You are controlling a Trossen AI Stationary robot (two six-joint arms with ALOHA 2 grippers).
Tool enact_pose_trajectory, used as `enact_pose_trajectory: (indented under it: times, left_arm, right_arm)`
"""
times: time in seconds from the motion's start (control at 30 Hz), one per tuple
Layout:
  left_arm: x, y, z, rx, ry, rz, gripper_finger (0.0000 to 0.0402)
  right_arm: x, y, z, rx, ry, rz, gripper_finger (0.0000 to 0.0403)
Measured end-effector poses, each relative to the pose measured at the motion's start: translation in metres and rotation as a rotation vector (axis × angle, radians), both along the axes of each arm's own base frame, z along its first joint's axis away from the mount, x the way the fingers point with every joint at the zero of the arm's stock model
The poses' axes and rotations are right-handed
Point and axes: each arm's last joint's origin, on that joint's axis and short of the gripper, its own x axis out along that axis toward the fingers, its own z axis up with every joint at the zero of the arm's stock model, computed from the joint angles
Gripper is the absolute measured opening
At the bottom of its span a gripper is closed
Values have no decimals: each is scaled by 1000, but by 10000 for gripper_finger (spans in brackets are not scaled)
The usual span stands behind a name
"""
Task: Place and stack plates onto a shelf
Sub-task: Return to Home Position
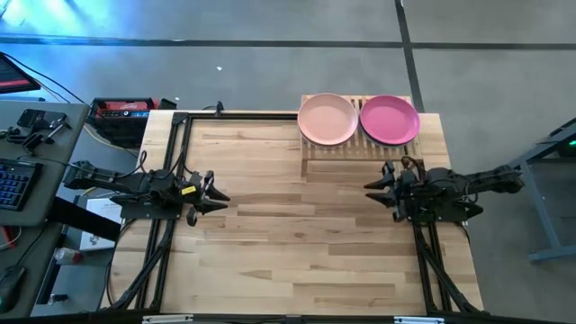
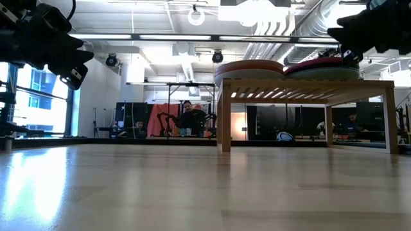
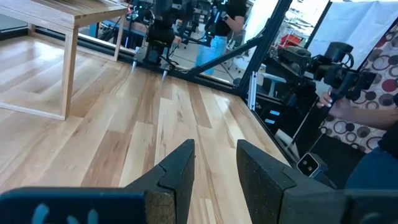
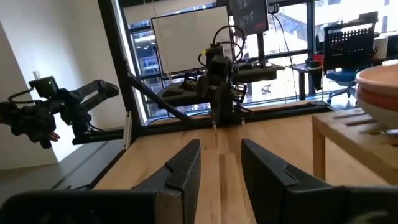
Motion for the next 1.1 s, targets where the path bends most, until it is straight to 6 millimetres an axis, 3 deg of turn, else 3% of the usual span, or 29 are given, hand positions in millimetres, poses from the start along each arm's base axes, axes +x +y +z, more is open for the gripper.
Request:
enact_pose_trajectory:
  times: [0.2, 0.67, 1.1]
  left_arm:
    - [0, 0, 0, 0, 0, 0, 108]
    - [0, 0, 0, 4, -1, 0, 108]
    - [0, 0, 0, 223, -40, -16, 108]
  right_arm:
    - [3, 1, -12, 18, 14, 3, 103]
    - [3, 0, -22, 6, 105, -4, 103]
    - [3, 0, -26, 21, 156, -30, 103]
